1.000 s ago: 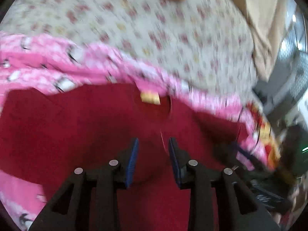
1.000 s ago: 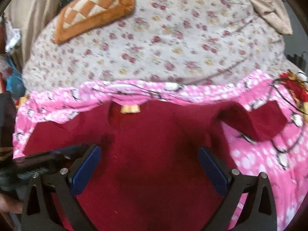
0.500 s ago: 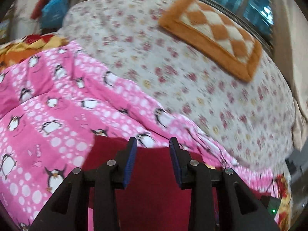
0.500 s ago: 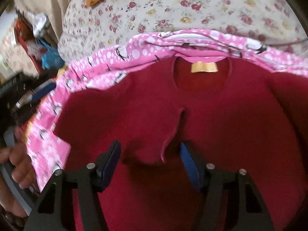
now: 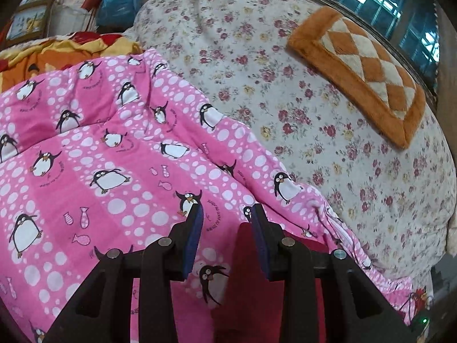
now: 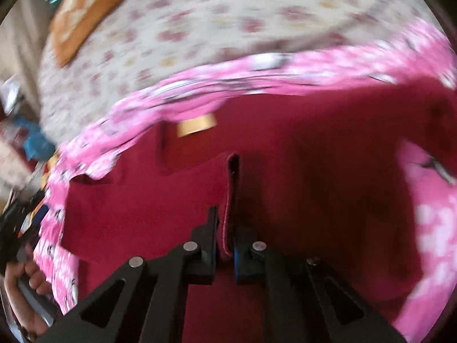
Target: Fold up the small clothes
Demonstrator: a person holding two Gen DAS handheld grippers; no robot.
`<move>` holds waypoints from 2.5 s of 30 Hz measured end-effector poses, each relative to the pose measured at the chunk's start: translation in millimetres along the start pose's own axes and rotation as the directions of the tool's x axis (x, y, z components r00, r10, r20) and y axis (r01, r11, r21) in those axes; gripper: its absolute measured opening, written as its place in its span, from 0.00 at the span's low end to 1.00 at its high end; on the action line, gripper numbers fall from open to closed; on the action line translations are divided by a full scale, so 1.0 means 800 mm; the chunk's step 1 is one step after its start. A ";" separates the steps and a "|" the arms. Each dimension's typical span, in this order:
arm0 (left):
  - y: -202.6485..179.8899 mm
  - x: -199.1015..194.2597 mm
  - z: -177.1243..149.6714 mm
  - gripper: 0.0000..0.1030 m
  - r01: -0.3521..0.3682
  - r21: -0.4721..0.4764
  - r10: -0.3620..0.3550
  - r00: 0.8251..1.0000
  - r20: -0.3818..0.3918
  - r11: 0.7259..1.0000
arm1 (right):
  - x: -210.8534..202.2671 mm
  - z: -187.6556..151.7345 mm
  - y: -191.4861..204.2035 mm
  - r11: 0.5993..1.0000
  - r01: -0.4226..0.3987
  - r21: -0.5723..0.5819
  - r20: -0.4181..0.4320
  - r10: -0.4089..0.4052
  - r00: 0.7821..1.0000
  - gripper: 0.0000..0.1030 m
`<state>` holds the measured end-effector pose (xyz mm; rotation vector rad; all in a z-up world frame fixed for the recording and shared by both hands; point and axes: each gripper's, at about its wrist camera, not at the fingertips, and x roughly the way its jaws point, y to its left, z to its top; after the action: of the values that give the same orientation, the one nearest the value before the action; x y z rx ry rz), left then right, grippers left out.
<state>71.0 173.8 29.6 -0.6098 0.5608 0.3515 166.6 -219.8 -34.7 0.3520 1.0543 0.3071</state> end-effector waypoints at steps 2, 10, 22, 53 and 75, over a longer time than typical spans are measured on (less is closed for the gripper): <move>-0.002 0.002 -0.001 0.20 0.000 0.002 0.000 1.000 -0.005 1.000 | -0.013 0.002 -0.017 0.999 0.045 0.018 0.014 -0.045 0.999 0.07; -0.032 0.016 -0.011 0.22 0.035 0.116 -0.027 0.997 -0.071 0.993 | -0.033 0.014 -0.047 0.986 0.164 0.010 0.054 -0.165 0.985 0.07; -0.105 0.103 -0.091 0.24 0.026 0.468 0.151 0.930 -0.335 0.883 | -0.078 0.002 -0.044 0.997 0.075 0.007 0.064 -0.075 0.995 0.35; -0.115 0.105 -0.093 0.37 0.058 0.409 0.100 0.930 -0.355 0.911 | -0.139 0.047 -0.088 0.969 0.243 -0.049 0.392 -0.205 0.897 0.52; -0.119 0.099 -0.094 0.40 0.066 0.375 0.081 0.929 -0.361 0.925 | -0.189 0.032 -0.255 0.895 0.340 0.288 0.429 -0.438 0.790 0.07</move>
<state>149.2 65.6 -26.5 -0.2924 0.9714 0.1231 135.6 -469.0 9.8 0.3528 0.6328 -0.2604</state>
